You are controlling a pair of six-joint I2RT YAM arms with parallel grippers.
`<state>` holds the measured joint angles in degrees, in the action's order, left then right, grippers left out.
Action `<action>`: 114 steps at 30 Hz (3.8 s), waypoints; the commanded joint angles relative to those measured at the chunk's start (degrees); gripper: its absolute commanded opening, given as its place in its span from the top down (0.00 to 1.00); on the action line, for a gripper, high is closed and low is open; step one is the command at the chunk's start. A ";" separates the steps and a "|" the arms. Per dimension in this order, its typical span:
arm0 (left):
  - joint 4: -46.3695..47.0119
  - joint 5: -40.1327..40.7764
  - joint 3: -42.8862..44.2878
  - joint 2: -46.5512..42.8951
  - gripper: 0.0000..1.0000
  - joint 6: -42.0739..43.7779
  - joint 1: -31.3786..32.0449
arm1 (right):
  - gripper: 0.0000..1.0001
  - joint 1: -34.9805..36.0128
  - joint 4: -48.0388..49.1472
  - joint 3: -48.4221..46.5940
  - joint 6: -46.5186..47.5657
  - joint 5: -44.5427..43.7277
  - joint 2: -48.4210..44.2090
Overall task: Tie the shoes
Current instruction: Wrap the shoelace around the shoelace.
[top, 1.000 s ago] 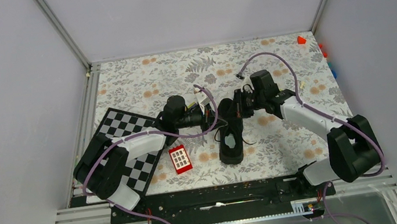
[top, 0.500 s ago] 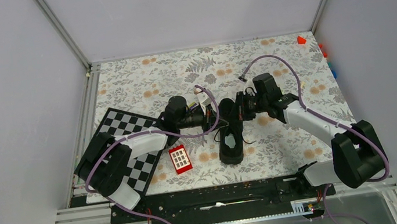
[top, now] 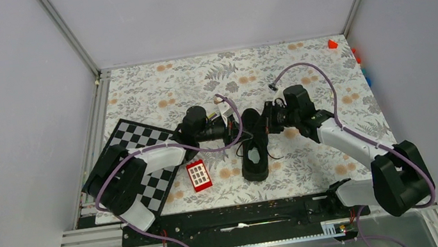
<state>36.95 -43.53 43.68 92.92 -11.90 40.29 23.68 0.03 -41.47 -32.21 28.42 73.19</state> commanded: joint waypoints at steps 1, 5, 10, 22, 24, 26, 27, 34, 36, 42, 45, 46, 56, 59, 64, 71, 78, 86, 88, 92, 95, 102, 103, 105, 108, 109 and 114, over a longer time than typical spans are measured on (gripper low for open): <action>4.20 -1.56 1.75 0.43 1.00 0.28 0.22 | 0.86 0.31 2.60 -0.18 -0.12 -0.91 -2.52; 4.44 -1.50 2.04 0.66 1.00 0.47 0.16 | 0.63 0.31 0.39 -1.54 1.60 0.39 -3.44; 4.73 -1.21 2.53 1.24 1.00 0.34 0.22 | 0.62 0.31 -4.88 -2.62 3.51 0.85 -5.69; 6.10 0.21 2.69 1.61 1.00 -0.22 0.17 | 0.65 0.19 -11.31 -4.97 6.56 0.01 -9.21; 6.69 0.94 2.11 1.00 1.00 -0.08 0.16 | 0.65 0.01 -11.27 -4.88 6.65 -1.21 -10.00; 6.82 1.53 1.64 0.50 1.00 0.31 0.13 | 0.64 -0.47 -11.23 -5.18 6.58 -2.73 -10.28; 6.70 1.67 1.55 0.36 1.00 0.52 0.14 | 0.62 -0.82 -11.14 -5.46 6.56 -3.39 -10.14; 4.57 1.80 1.51 -0.57 1.00 1.99 0.12 | 0.52 -2.36 -11.06 -9.86 8.71 -2.79 -7.06; 3.94 1.70 1.34 -0.92 1.00 2.50 0.14 | 0.52 -3.02 -11.03 -11.34 8.94 -1.82 -6.18; 3.98 1.61 1.32 -0.86 1.00 2.43 0.14 | 0.51 -3.46 -11.81 -15.76 10.06 2.82 -0.88; 4.08 1.61 1.36 -0.98 1.00 2.41 0.11 | 0.51 -3.46 -11.50 -16.65 9.82 6.66 2.25; 4.05 1.60 1.32 -0.91 1.00 2.41 0.11 | 0.50 -3.47 -11.39 -16.67 9.82 7.72 2.99; 3.61 1.22 1.14 -1.26 1.00 2.67 0.13 | 0.62 -3.47 -12.04 -17.08 10.68 11.65 5.90; 3.59 1.08 1.19 -1.25 1.00 2.63 0.13 | 0.67 -3.47 -10.99 -17.06 10.10 12.21 6.28; 3.61 0.90 1.28 -1.30 1.00 2.67 0.14 | 0.76 -3.47 -10.45 -17.17 9.51 12.98 6.74; 2.74 -0.18 1.55 -1.37 1.00 3.24 0.11 | 1.00 -3.47 -7.13 -15.18 7.25 12.78 4.60; -0.49 -1.41 1.91 -1.86 1.00 4.96 0.13 | 1.00 -3.47 -5.04 -11.68 5.61 9.99 0.87; -3.33 -2.69 2.77 -1.71 1.00 6.37 0.07 | 1.00 -3.47 -0.86 -7.75 3.60 7.06 -1.76; -4.09 -3.08 3.18 -1.54 1.00 6.64 0.13 | 1.00 -3.47 0.33 -7.03 2.88 6.41 -2.08; -5.88 -3.44 3.79 -1.44 1.00 7.75 0.13 | 1.00 -3.47 3.68 -5.49 1.20 4.39 -3.43; -8.31 -3.43 4.61 -1.48 1.00 9.15 0.09 | 1.00 -3.47 5.11 -4.84 0.18 3.67 -4.15; -10.16 -1.26 5.38 -1.84 0.69 10.07 0.09 | 1.00 -3.42 5.90 -4.68 -0.09 4.55 -4.19; -10.19 -0.98 5.30 -1.93 0.67 10.27 0.13 | 1.00 -3.46 5.91 -4.67 -0.13 4.57 -4.24; -10.57 -0.73 5.27 -2.15 0.65 10.63 0.07 | 1.00 -3.47 6.09 -4.43 -0.19 4.62 -4.33; -11.02 -0.06 5.12 -2.33 0.64 10.93 0.11 | 1.00 -3.47 6.19 -4.44 -0.34 4.62 -4.46; -11.04 0.09 5.10 -2.35 0.64 10.93 0.13 | 1.00 -3.47 6.21 -4.47 -0.27 4.62 -4.35; -9.65 1.66 5.10 -2.23 0.63 9.65 0.14 | 1.00 -3.45 6.26 -4.43 -0.30 4.79 -4.13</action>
<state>24.86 -42.96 47.77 92.62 -2.39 40.36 20.45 3.62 -45.87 -32.32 33.56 70.43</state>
